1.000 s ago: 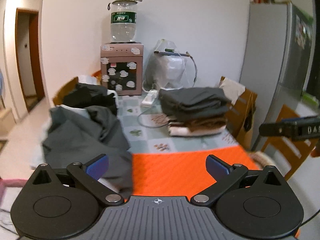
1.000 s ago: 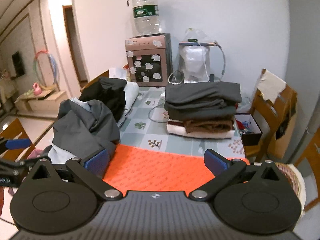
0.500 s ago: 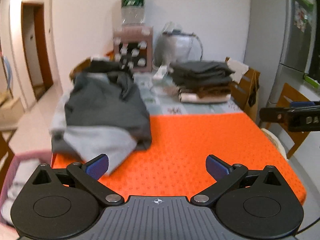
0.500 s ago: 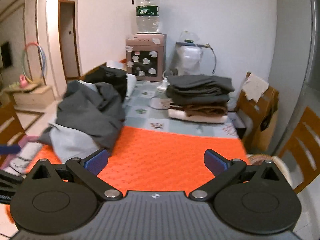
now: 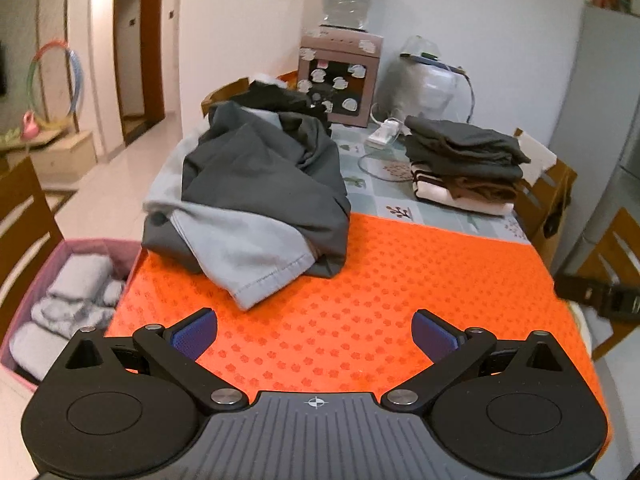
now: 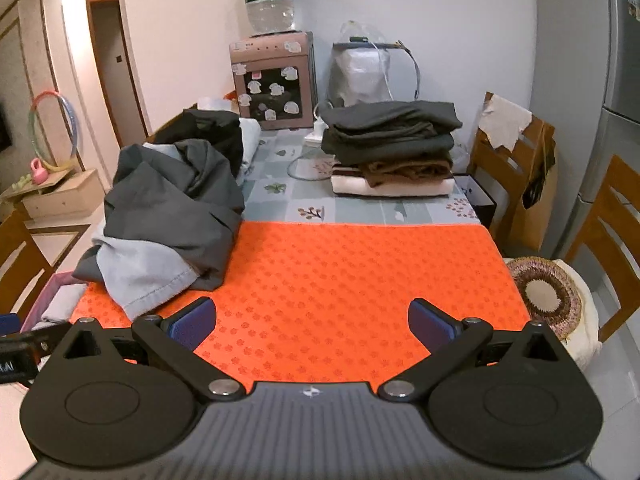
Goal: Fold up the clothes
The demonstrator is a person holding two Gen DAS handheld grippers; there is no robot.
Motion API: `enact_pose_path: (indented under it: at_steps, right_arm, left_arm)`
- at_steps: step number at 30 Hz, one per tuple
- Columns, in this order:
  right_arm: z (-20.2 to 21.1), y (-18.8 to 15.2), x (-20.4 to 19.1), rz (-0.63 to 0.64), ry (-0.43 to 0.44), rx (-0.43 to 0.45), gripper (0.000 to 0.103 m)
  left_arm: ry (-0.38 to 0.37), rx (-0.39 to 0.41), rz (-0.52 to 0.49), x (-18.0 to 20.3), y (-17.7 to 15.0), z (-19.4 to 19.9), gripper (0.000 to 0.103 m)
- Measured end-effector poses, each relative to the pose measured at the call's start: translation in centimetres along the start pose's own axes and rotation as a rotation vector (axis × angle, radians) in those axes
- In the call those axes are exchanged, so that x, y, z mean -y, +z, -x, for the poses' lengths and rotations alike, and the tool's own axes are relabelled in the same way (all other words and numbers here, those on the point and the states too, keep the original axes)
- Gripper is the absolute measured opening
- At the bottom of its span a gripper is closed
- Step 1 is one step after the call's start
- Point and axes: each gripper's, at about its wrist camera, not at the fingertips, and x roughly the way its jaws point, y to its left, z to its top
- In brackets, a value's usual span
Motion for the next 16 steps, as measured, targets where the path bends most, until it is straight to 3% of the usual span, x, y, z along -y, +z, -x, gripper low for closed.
enact_pose_path:
  at_steps: [4, 8, 16]
  right_arm:
    - [-0.6, -0.6, -0.1, 0.026, 0.02, -0.022, 0.103]
    - [-0.9, -0.9, -0.2, 0.058, 0.029, -0.03, 0.103]
    - [-1.0, -1.4, 0.8, 0.051, 0.028, -0.046, 0.103]
  left_arm:
    - [0.007, 0.0, 0.008, 0.9, -0.1, -0.2, 0.103]
    - [0.062, 0.025, -0.022, 2.1, -0.5, -0.1, 0.103]
    - [0.052, -0.029, -0.034, 3.4, -1.1, -0.6, 0.103]
